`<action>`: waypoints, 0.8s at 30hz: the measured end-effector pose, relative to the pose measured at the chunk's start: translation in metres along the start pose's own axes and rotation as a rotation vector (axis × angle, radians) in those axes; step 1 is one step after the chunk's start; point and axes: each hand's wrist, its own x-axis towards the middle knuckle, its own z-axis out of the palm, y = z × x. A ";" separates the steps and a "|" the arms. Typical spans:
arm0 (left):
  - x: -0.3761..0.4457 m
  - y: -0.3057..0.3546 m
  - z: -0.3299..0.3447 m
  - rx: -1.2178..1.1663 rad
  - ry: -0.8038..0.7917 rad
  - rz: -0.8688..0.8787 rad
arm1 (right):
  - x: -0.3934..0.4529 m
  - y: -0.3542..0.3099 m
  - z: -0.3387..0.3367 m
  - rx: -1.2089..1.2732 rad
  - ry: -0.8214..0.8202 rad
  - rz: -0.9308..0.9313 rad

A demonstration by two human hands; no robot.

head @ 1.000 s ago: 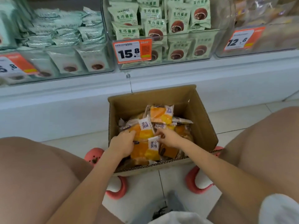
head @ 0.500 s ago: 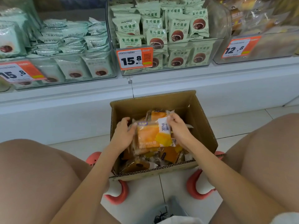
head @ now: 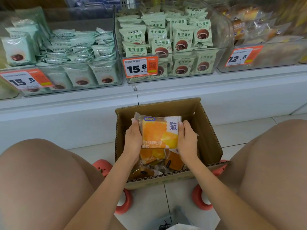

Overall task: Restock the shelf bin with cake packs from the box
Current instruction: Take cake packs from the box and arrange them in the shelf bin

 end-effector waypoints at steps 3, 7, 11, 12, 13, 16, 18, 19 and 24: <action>0.001 -0.001 -0.001 -0.002 0.054 0.078 | 0.008 -0.001 -0.008 -0.110 -0.003 -0.096; 0.007 0.002 -0.005 -0.010 0.065 0.112 | 0.021 -0.015 -0.012 0.058 -0.041 -0.116; 0.008 0.005 -0.005 -0.050 0.057 0.058 | 0.020 -0.022 -0.015 0.231 -0.131 0.033; 0.007 0.007 -0.006 -0.034 0.058 0.065 | 0.020 -0.026 -0.017 0.271 -0.172 0.106; 0.006 0.010 -0.008 -0.004 0.068 0.088 | 0.021 -0.030 -0.020 0.310 -0.225 0.210; 0.006 0.031 -0.013 0.073 0.077 0.157 | 0.032 -0.054 -0.037 0.495 -0.428 0.461; 0.007 0.053 -0.012 0.076 0.064 0.206 | 0.043 -0.072 -0.049 0.466 -0.501 0.352; 0.005 0.068 -0.011 0.072 0.067 0.254 | 0.050 -0.084 -0.055 0.428 -0.494 0.295; -0.010 0.172 -0.007 0.088 -0.027 0.592 | 0.096 -0.168 -0.091 0.429 -0.388 0.139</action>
